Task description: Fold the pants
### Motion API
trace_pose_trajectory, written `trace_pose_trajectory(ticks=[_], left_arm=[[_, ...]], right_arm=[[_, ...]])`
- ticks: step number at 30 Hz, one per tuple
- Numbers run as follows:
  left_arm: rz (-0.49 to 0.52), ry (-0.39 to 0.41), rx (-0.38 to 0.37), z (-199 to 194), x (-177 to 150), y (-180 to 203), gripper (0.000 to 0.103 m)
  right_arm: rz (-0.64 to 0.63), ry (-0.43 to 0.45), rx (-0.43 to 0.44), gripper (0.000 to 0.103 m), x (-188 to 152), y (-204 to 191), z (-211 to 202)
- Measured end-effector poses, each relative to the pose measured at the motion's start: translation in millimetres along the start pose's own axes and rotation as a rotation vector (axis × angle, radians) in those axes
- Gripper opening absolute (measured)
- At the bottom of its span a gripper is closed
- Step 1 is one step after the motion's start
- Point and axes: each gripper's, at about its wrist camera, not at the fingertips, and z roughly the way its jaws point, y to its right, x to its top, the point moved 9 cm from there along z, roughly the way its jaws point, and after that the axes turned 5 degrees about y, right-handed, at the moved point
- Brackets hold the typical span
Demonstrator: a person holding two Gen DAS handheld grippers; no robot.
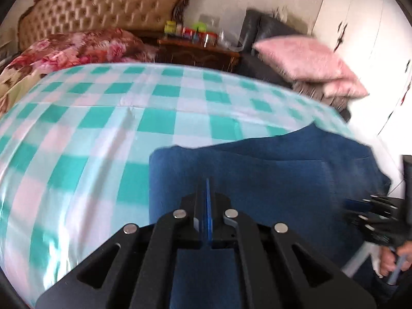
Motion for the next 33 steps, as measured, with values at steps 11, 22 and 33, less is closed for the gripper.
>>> trace_pose_trajectory(ticks=[11, 22, 33], left_arm=[[-0.015, -0.074, 0.114, 34, 15, -35, 0.008], [-0.194, 0.093, 0.123, -58, -2, -56, 0.039], [-0.362, 0.078, 0.029, -106, -93, -50, 0.038]], right_arm=[[-0.027, -0.005, -0.018, 0.043, 1, 0, 2], [-0.030, -0.009, -0.025, 0.047, 0, 0, 3], [-0.010, 0.064, -0.027, 0.047, 42, 6, -14]])
